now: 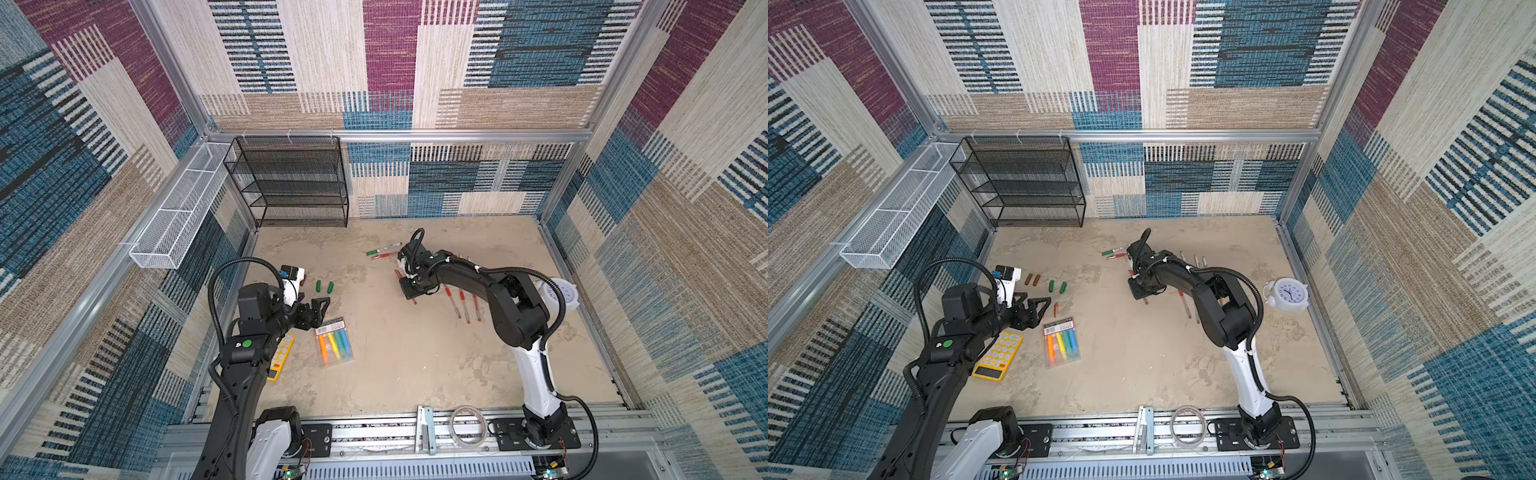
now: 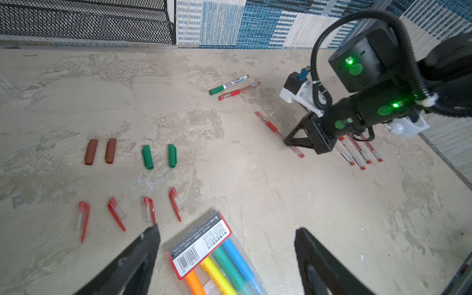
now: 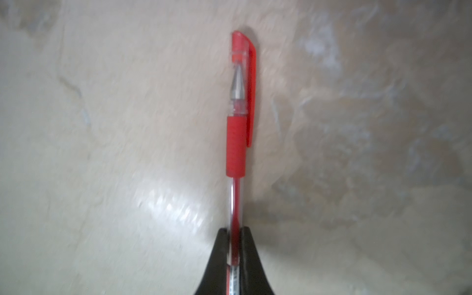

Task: Open the pen caps
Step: 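Lift the red pen with the right gripper toward the left gripper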

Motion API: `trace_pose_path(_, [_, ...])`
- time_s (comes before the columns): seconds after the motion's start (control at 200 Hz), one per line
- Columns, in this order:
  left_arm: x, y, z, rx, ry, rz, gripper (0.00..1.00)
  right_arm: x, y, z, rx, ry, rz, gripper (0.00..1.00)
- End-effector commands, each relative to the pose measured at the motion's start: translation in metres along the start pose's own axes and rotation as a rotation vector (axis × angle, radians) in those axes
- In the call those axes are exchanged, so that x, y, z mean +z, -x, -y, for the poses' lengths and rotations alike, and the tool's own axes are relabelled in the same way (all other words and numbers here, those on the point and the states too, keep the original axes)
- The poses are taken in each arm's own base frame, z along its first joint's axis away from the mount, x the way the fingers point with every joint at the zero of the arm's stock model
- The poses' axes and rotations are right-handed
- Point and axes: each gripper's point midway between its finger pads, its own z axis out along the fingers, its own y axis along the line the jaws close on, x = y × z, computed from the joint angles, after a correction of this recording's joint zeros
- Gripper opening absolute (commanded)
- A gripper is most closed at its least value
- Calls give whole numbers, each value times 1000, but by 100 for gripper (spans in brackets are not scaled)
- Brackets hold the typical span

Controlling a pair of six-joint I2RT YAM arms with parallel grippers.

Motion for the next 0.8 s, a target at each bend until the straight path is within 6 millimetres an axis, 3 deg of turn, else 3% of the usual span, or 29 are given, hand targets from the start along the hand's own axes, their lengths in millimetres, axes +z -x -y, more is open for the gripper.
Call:
trace_pose_path(0.0, [-1,7,9,10,-53,31,86,-20,5,-27,17,122,93,1])
trace_pose_path(0.19, [-1,16,21,-62,-129,42,84,-71,14,-70,22,281,268,1])
trace_pose_path(0.416, [4,28,35,-185,-235,48,81,-116,19,-131,-15,449,421,1])
trace_pose_path(0.561, [12,42,55,-250,-335,12,79,-131,19,-157,-25,523,475,1])
trace_pose_path(0.796, [50,57,60,-358,-365,-94,74,-145,16,-179,-30,571,514,1])
